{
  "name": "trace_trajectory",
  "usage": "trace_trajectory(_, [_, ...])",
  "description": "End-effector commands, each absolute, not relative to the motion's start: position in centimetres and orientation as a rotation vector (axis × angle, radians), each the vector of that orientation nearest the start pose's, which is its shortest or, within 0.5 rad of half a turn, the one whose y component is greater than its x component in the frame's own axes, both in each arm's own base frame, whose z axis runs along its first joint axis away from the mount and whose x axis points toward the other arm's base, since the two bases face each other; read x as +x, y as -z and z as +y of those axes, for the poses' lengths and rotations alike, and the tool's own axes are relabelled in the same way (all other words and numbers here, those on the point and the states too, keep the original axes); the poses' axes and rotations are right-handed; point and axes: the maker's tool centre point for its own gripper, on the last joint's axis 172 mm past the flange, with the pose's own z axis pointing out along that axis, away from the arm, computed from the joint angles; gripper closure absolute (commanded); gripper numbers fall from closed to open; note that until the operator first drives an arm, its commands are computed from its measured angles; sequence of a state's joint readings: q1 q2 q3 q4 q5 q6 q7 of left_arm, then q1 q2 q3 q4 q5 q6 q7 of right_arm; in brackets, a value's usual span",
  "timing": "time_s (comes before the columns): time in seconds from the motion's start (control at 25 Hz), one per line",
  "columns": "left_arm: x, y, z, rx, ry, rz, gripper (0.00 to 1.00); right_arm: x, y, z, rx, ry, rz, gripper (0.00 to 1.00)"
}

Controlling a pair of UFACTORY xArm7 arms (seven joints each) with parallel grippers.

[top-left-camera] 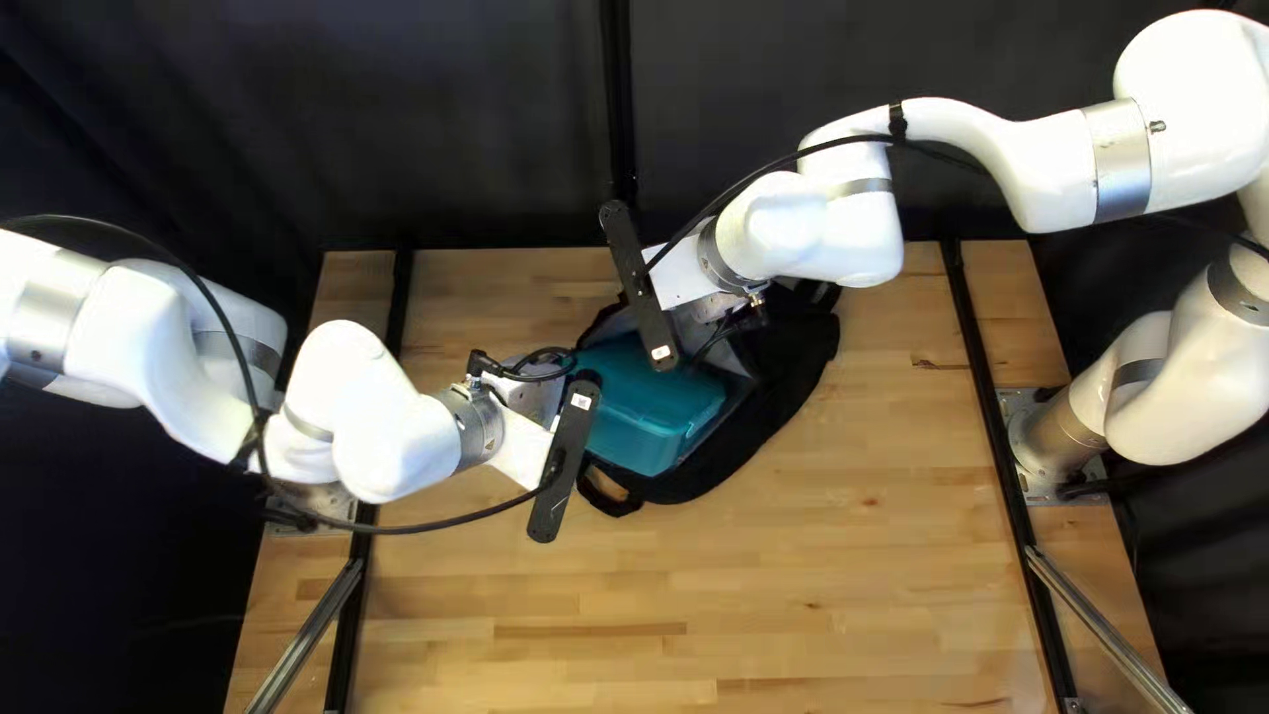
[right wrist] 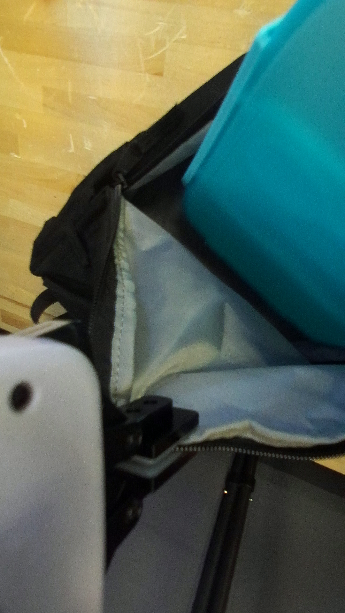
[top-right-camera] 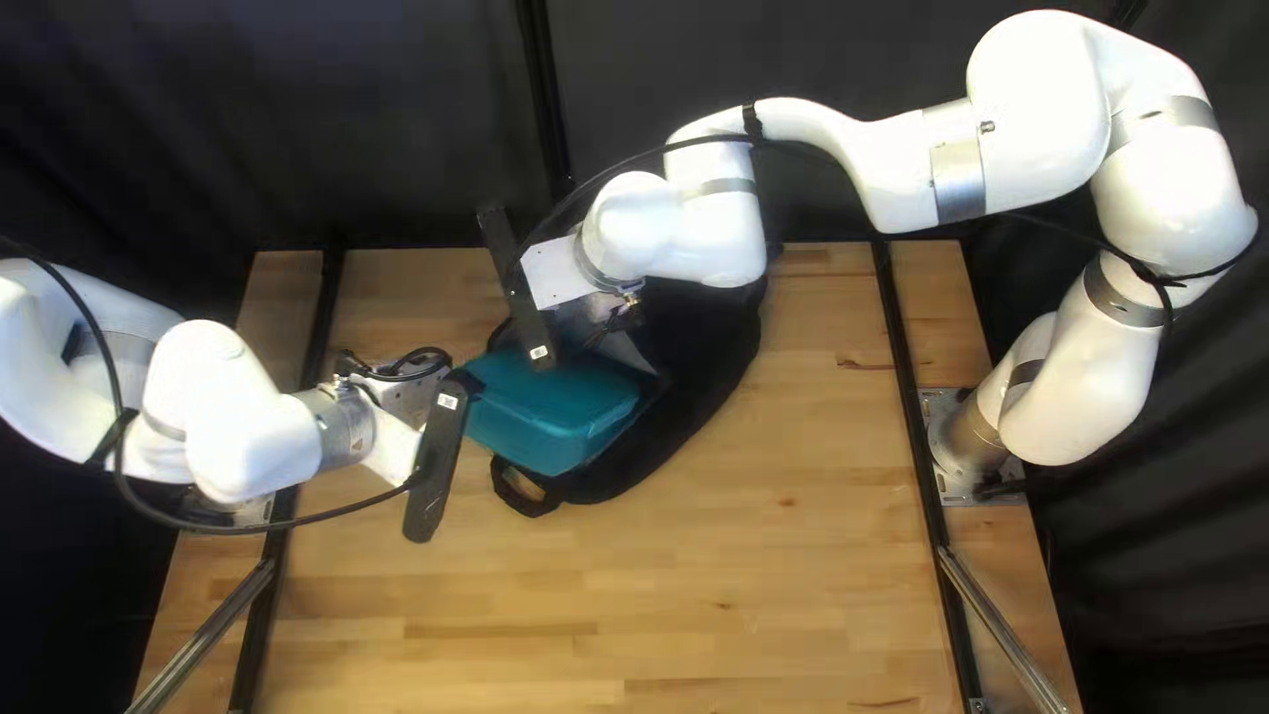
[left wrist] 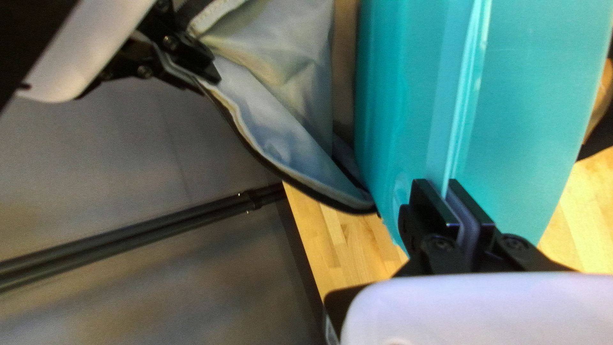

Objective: Remove a lunch box from a kids backpack

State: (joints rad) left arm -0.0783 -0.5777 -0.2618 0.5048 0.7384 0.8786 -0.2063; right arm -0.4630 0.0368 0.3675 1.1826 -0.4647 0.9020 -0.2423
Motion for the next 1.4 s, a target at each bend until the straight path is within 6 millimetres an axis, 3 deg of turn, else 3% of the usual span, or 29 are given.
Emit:
trace_trajectory(0.04, [37.5, -26.9, -1.6, -2.344, 0.358, 0.655, 1.0, 52.4, -26.2, -13.0, -3.493, 0.3, -0.66, 1.0])
trace_trajectory(0.44, [36.4, -35.7, -2.4, -2.322, 0.299, 0.642, 1.0, 48.5, -26.1, -13.5, -3.516, 0.264, -0.591, 1.0])
trace_trajectory(0.6, [35.7, -37.6, -3.0, -2.311, 0.278, 0.649, 1.0, 47.2, -26.1, -13.6, -3.523, 0.253, -0.571, 1.0])
trace_trajectory(0.96, [33.1, -35.8, -3.5, -2.321, 0.178, 0.654, 1.0, 43.1, -25.1, -11.0, -3.521, 0.194, -0.549, 1.0])
trace_trajectory(1.24, [32.2, -32.8, 0.1, -2.36, 0.088, 0.633, 1.0, 41.0, -24.8, -8.8, -3.509, 0.15, -0.569, 1.0])
trace_trajectory(1.28, [32.1, -32.5, 0.5, -2.364, 0.078, 0.629, 1.0, 41.0, -24.7, -8.6, -3.504, 0.149, -0.579, 0.9])
trace_trajectory(1.32, [31.8, -32.1, 1.5, -2.371, 0.057, 0.621, 1.0, 40.9, -24.7, -8.5, -3.502, 0.146, -0.587, 0.13])
trace_trajectory(1.36, [31.7, -31.9, 2.0, -2.376, 0.043, 0.615, 1.0, 40.7, -24.7, -8.4, -3.497, 0.144, -0.597, 0.13])
trace_trajectory(1.4, [31.6, -31.7, 2.3, -2.379, 0.034, 0.612, 1.0, 40.7, -24.7, -8.3, -3.495, 0.143, -0.603, 0.0])
